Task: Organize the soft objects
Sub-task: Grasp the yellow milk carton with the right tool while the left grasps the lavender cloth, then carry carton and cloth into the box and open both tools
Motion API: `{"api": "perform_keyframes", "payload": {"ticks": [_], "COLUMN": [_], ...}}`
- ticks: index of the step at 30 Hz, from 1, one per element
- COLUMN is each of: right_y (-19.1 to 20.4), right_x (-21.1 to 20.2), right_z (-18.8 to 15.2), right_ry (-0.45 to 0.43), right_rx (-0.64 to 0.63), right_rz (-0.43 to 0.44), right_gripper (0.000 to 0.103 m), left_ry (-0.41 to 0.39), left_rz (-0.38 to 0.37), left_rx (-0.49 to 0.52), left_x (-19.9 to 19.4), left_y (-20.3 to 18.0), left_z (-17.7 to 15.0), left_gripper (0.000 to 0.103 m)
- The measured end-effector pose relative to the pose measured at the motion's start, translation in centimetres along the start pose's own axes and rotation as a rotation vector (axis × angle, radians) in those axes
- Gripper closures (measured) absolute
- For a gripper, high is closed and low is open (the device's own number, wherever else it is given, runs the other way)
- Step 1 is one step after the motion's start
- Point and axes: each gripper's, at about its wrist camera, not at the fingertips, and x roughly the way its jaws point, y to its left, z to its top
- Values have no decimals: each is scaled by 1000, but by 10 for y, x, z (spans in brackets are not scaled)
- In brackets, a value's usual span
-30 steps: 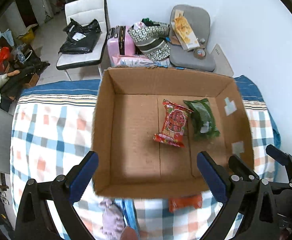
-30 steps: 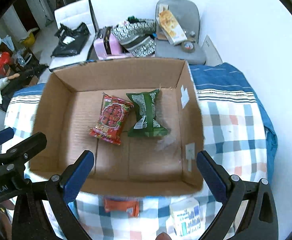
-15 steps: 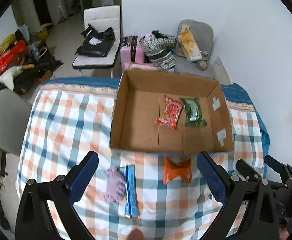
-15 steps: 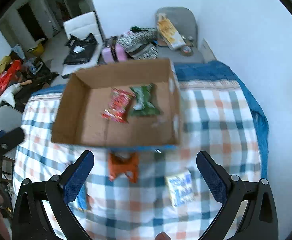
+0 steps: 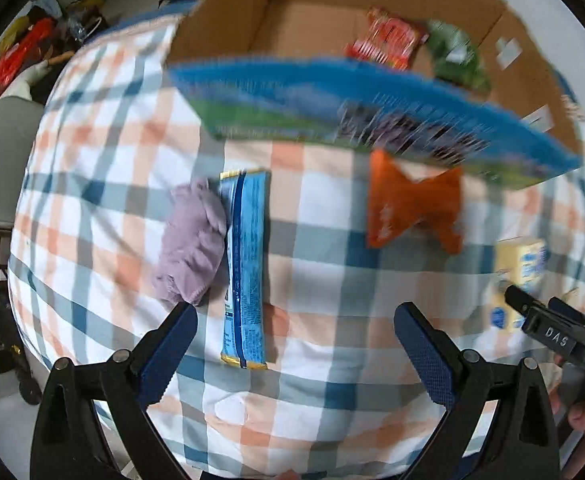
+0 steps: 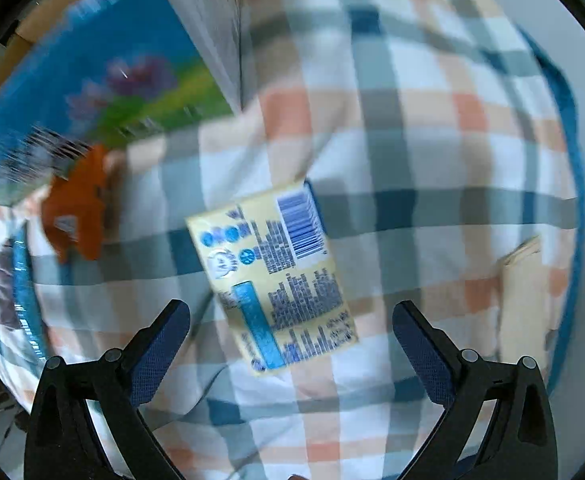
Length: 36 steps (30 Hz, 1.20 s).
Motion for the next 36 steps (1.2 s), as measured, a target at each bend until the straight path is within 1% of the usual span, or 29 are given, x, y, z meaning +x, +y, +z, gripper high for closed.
{"api": "perform_keyframes", "payload": {"ticks": [1,2,4,6,8,11,17,19,21,23,25,26,27,28,29,30,31,33,35,36], "right_y": [1,2,3,3,6,15,50,60,67,69,67,66,65,64,64,64,65,59,53,52], "right_x": [7,14,25,28,23,9,-9,-6,-1,8,18,20,24,27,30,33,36,43,49,49], "right_z": [0,0,-1,-4,-8,-14,-26,-29,-32,-32,-35,-37,-39,-42,-44,-45,-44,-48,-47,-49], "right_ry": [9,25,47,42,28,16,10,10,18,45,63,69,72,76,85,94,100,119,116,114], "right_rx": [-4,-6,-4,-8,-13,-37,-112,-130,-135,-128,-128,-130,-133,-134,-133,-130,-126,-109,-103,-106], "right_rz": [-3,-6,-13,-24,-23,2,60,58,46,52,43,38,35,31,28,27,29,35,38,35], "right_gripper": [10,19,29,30,34,37,37,37,37,37,37,37,37,37,37,37,37,37,37,37], "left_ry": [11,20,34,43,40,25,15,36,76,119,162,170,177,185,191,197,201,196,189,181], "left_rz": [17,19,18,21,10,-5,-19,-17,-27,-21,-34,-30,-32,-56,-90,-131,-161,-201,-199,-190], "left_rx": [-5,-11,-28,-39,-49,-58,-77,-74,-68,-52,-45,-42,-41,-49,-63,-81,-95,-117,-116,-111], "left_x": [7,13,23,27,26,17,8,14,26,42,59,65,71,77,81,85,86,86,83,80], "left_y": [3,5,13,20,27,38,71,82,89,92,95,97,99,102,106,110,113,119,120,120], "left_z": [-1,-2,-3,-3,-3,1,16,23,30,35,38,40,41,43,43,44,43,42,40,39], "left_gripper": [2,2,2,2,2,2,2,2,2,2,3,9,11,13,19,29,33,59,68,71]}}
